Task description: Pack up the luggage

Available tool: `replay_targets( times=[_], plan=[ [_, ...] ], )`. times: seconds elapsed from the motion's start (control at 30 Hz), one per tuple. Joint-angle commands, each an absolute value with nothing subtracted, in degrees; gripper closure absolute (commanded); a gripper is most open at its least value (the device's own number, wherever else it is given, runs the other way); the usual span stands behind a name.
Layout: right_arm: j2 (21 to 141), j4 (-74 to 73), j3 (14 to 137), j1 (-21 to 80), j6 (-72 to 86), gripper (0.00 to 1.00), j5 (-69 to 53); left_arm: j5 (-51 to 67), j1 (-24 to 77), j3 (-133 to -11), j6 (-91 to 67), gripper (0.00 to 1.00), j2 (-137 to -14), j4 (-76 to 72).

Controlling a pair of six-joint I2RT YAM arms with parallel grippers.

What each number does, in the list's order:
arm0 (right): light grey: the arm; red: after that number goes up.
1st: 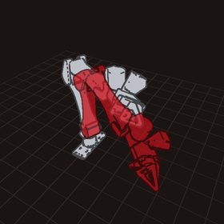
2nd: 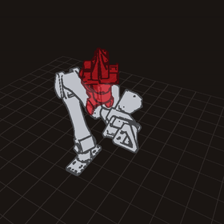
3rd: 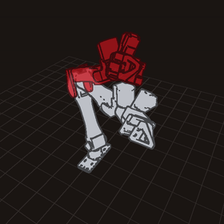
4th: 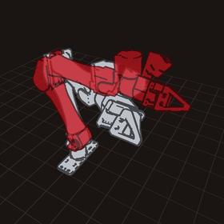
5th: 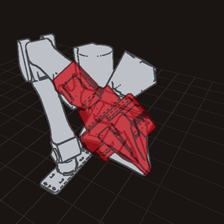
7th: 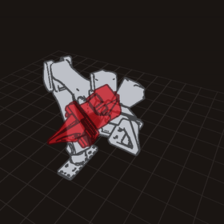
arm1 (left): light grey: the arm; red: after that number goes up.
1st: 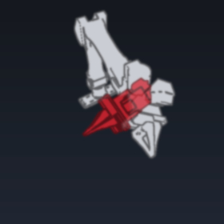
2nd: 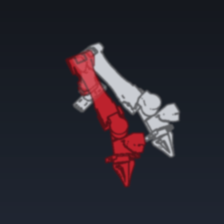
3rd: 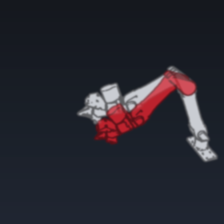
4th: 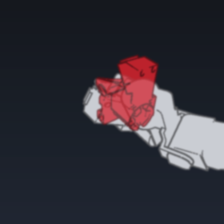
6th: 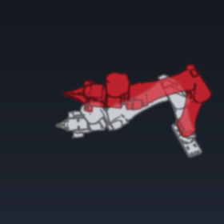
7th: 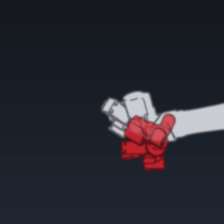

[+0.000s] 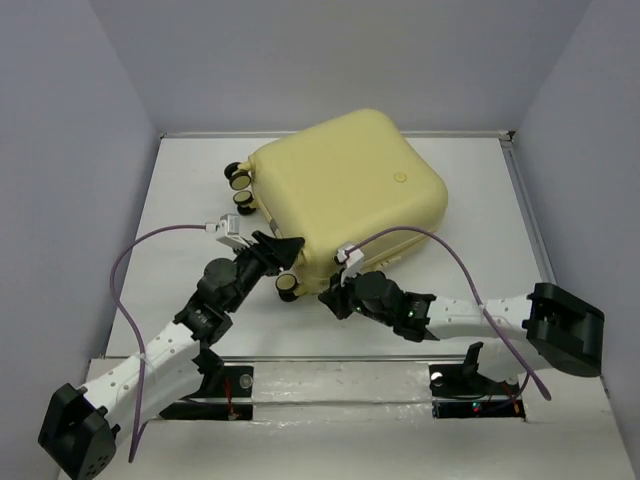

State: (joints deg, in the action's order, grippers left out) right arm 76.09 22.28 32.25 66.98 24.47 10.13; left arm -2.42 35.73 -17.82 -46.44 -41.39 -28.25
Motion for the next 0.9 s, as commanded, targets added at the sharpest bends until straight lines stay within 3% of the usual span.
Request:
replay_targets(
  times=[0.0,0.13,0.2,0.23,0.27,0.33,0.37,0.4,0.43,0.53,0.67,0.87],
  plan=[
    [80.05,31.37,38.92,69.6,26.97,0.93,-6.73,-7.11,43.05,-21.53,-40.96,0.94,-47.01,-30.85],
    [83.85,32.16,42.37,71.37,27.24,0.93,-6.6,-8.61,44.03,-22.15,-40.34,0.94,-47.73,-31.9],
    [78.6,32.96,37.02,71.37,27.95,0.84,-0.57,-8.61,44.03,-22.06,-39.73,0.94,-46.68,-31.47],
    [76.05,31.91,35.26,71.37,28.12,0.77,2.52,-8.79,44.03,-21.8,-39.29,0.94,-46.41,-31.2],
    [73.33,27.99,33.59,69.8,28.39,0.58,4.29,-8.96,44.03,-21.62,-39.2,0.94,-46.23,-30.77],
    [64.72,19.13,29.81,67.08,30.14,0.33,10.26,-9.23,44.03,-20.84,-38.94,0.94,-45.62,-30.59],
    [61.73,15.94,28.66,65.93,30.67,0.33,14.2,-9.23,44.03,-20.57,-38.85,0.94,-45.53,-30.67],
    [56.04,13.04,27.0,64.53,32.15,0.37,15.89,-9.32,44.03,-20.13,-38.67,0.94,-45.53,-30.67],
    [53.38,7.0,26.29,62.86,33.04,0.59,17.56,-9.4,44.12,-19.87,-38.5,0.94,-45.53,-30.67],
    [44.86,-3.99,24.96,56.62,36.02,0.93,23.28,-9.4,44.56,-19.34,-37.36,0.94,-45.53,-30.67],
    [41.49,-13.95,26.01,49.06,39.2,0.93,30.4,-9.58,46.84,-19.77,-34.64,0.94,-45.96,-30.41],
    [44.72,-14.68,28.12,33.16,37.62,0.93,29.71,-13.36,54.83,-21.44,-31.12,0.94,-48.51,-29.62]
  ],
)
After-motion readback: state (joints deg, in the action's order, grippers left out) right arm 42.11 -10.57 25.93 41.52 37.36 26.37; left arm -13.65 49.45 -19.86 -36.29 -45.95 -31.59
